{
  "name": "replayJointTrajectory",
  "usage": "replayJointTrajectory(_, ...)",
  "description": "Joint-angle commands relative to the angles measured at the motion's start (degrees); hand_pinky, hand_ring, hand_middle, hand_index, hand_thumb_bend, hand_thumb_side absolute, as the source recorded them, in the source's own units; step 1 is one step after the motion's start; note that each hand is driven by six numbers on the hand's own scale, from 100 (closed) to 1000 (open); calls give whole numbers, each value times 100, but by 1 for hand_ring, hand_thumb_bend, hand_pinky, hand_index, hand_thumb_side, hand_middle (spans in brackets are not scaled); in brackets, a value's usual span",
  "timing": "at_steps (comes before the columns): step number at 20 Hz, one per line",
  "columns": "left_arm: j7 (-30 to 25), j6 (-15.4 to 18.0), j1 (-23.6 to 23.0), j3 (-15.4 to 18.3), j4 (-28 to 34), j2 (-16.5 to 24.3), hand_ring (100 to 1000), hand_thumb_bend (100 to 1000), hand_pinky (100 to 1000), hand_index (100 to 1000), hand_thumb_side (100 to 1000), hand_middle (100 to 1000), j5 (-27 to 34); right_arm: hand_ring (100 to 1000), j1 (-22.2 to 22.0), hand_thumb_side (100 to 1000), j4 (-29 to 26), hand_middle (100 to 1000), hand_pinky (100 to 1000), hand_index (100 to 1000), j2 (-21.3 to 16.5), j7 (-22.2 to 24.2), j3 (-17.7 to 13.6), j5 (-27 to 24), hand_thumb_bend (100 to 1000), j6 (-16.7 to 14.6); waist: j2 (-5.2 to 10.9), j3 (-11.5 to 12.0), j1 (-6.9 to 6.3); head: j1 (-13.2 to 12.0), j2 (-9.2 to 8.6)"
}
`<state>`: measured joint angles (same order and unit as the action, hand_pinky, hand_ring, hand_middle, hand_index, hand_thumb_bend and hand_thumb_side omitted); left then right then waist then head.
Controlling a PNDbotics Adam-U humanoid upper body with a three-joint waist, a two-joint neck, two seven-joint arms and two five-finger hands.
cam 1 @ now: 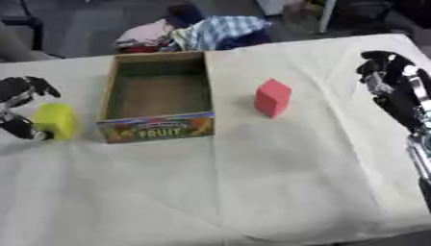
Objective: Pick up objects on the table and place them in the box.
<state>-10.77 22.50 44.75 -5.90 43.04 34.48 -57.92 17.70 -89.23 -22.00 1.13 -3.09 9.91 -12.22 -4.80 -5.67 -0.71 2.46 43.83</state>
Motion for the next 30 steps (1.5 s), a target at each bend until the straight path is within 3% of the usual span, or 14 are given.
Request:
replayJointTrajectory(1, -12, -46, 141, 73, -39, 73, 754, 641, 763, 782, 100, 719, -82, 703, 107, 652, -36, 581, 647, 790, -110, 18, -5, -50, 100, -8, 37, -30, 3, -22, 29)
replayJointTrajectory(5, -176, -74, 126, 70, -107, 40, 690, 625, 732, 734, 100, 654, -140, 703, 113, 653, -31, 581, 647, 790, -110, 22, -8, -56, 100, -13, 20, -55, 5, -25, 29)
replayJointTrajectory(11, -133, -165, 115, 108, -19, 49, 484, 573, 653, 544, 100, 434, -47, 703, 101, 657, -27, 581, 647, 790, -109, 14, -25, -61, 100, -13, 16, -58, 10, -13, 29)
replayJointTrajectory(22, -30, -445, 405, -177, 1420, 172, 477, 534, 651, 538, 100, 423, 967, 704, 65, 658, -10, 581, 647, 790, -124, 14, -39, -56, 100, -20, 69, 8, 6, -6, 29)
replayJointTrajectory(30, 25, -519, 721, -433, 1631, -430, 501, 523, 668, 568, 100, 453, 1211, 704, 84, 665, -2, 581, 648, 790, -65, 94, 29, -76, 100, -36, 101, -42, 12, -64, 29)
